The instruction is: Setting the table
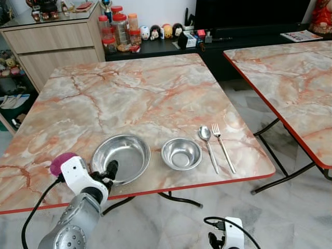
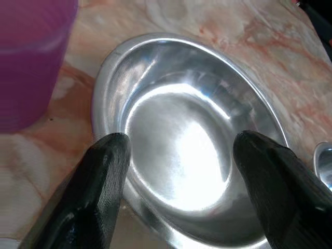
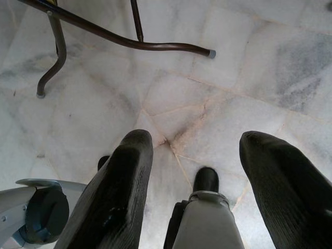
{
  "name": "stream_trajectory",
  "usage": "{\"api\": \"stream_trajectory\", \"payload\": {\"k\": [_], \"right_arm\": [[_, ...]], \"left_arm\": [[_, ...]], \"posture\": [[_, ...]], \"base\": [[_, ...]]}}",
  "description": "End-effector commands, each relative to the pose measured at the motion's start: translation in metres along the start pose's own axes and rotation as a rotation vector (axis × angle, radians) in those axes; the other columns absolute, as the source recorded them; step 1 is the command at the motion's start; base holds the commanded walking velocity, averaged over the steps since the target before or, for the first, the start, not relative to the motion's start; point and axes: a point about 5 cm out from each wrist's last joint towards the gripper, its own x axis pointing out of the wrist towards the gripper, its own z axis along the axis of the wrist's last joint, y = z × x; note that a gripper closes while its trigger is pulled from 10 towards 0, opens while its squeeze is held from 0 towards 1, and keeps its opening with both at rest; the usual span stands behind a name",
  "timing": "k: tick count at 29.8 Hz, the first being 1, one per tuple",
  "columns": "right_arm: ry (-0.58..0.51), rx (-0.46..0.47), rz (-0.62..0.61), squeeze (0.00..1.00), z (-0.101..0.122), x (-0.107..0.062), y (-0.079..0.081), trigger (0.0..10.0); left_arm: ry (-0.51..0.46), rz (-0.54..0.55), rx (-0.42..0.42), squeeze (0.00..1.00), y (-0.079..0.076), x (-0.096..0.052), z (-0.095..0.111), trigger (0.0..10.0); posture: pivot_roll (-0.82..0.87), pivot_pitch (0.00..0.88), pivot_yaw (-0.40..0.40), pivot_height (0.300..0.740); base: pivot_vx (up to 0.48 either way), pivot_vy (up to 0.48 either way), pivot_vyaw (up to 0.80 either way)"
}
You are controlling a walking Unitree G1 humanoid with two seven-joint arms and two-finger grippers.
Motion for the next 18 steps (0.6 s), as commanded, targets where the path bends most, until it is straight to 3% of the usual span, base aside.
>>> {"api": "stream_trajectory", "payload": {"k": [1, 9, 18], "right_arm": [[0.006, 0.007, 0.0, 0.0, -0.001, 0.0, 0.002, 10.0], [0.007, 0.0, 0.011, 0.0, 0.0, 0.001, 0.005, 10.0], [0.003, -0.003, 0.018, 0.0, 0.002, 0.002, 0.008, 10.0]], "left_arm": [[-0.047, 0.006, -0.006, 0.0, 0.0, -0.008, 0.012, 10.0], [-0.061, 0.012, 0.014, 0.0, 0.001, -0.015, 0.019, 10.0], [0.026, 0.114, 0.034, 0.0, 0.016, -0.019, 0.003, 10.0]], "posture": [[0.16, 0.0, 0.033, 0.74], [0.18, 0.0, 0.03, 0.74], [0.17, 0.0, 0.026, 0.74]], "base": [[0.0, 0.0, 0.0], [0.0, 0.0, 0.0], [0.0, 0.0, 0.0]]}}
